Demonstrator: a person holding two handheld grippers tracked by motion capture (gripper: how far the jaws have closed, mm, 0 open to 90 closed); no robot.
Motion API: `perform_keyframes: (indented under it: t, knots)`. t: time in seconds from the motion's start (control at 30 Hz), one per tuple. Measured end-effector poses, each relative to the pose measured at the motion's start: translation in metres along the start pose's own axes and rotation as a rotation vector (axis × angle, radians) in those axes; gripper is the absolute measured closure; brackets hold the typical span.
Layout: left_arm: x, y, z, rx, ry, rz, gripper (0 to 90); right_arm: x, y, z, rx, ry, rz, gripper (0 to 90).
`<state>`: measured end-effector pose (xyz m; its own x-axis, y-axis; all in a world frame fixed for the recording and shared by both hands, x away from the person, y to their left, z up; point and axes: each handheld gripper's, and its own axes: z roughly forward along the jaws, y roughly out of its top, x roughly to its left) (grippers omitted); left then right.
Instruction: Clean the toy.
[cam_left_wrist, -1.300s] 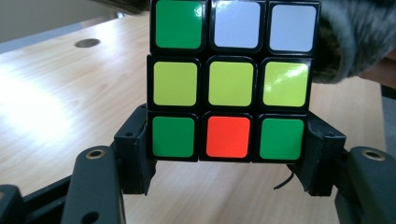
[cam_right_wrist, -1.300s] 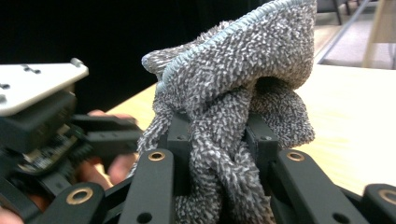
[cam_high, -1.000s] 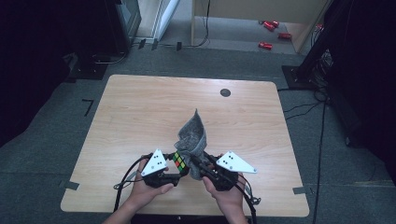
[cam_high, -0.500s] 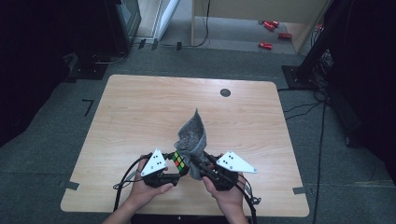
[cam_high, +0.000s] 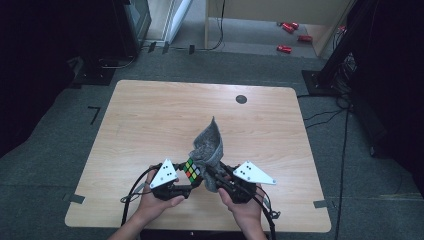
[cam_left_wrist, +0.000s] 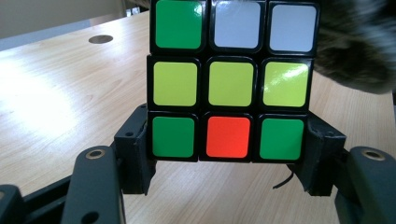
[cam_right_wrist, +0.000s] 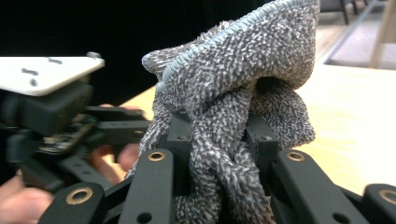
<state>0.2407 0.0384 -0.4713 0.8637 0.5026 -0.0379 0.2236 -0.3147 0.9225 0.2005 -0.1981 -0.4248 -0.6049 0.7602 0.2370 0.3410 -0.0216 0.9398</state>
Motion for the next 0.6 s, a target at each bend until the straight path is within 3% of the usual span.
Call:
perform_keyframes:
  t: [0.17, 0.23, 0.4, 0.5, 0.6]
  knots:
    - [-0.011, 0.000, 0.004, 0.006, -0.020, 0.026, 34.4, 0.010, 0.003, -0.001, -0.011, 0.026, -0.047, 69.4]
    - [-0.012, 0.001, 0.004, 0.005, -0.021, 0.037, 34.4, 0.006, 0.002, -0.001, -0.010, 0.016, -0.035, 69.5]
    - [-0.003, 0.001, 0.000, -0.004, -0.005, 0.013, 34.4, -0.007, -0.002, -0.001, 0.002, -0.031, 0.002, 69.7]
    - [-0.004, 0.000, 0.002, -0.002, -0.006, 0.005, 34.4, -0.002, -0.001, 0.000, -0.002, -0.006, -0.007, 69.6]
    - [-0.012, -0.001, 0.006, 0.009, -0.023, 0.031, 34.4, 0.006, 0.002, -0.001, -0.007, 0.028, -0.039, 69.5]
